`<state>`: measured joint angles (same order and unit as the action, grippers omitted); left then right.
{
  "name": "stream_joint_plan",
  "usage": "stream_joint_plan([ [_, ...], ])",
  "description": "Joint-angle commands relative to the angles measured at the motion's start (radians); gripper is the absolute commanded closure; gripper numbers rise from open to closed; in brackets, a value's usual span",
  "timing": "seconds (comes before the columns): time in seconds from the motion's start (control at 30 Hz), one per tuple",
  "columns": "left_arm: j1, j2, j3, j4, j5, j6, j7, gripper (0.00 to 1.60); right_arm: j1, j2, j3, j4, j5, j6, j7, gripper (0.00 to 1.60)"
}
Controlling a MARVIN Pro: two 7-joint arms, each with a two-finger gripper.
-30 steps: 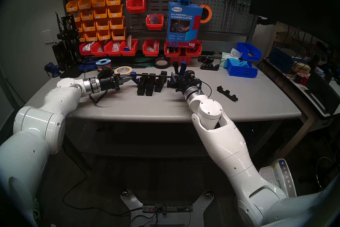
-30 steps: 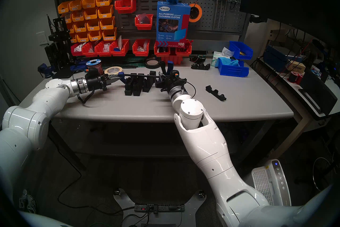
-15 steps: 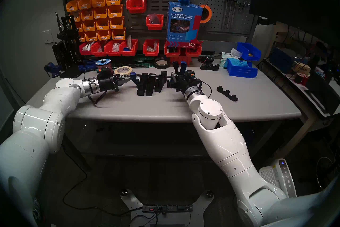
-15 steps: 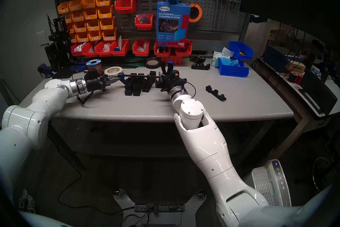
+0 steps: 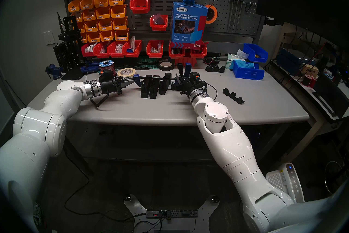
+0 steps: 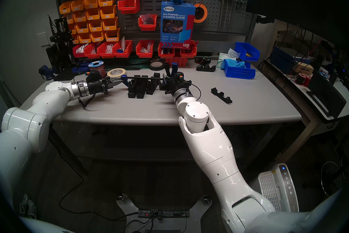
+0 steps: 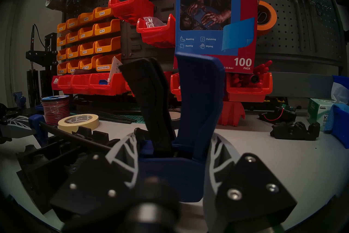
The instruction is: Clamp the two 3D printed pieces together with the clamp
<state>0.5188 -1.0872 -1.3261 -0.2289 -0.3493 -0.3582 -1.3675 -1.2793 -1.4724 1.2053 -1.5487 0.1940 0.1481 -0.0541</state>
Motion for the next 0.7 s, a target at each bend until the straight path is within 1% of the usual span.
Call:
stream_joint_plan([
  [0.0,-0.053,-0.003,-0.01,-0.007,-0.009,-0.001,-0.001,1.6,0.04,-0.016,0.006,-0.044,-0.001,-0.026,-0.002,1.6],
  [0.67,-0.062,-0.006,-0.01,0.009,-0.007,-0.008,-0.005,1.6,0.038,-0.022,0.016,-0.035,-0.002,-0.025,0.014,1.6],
])
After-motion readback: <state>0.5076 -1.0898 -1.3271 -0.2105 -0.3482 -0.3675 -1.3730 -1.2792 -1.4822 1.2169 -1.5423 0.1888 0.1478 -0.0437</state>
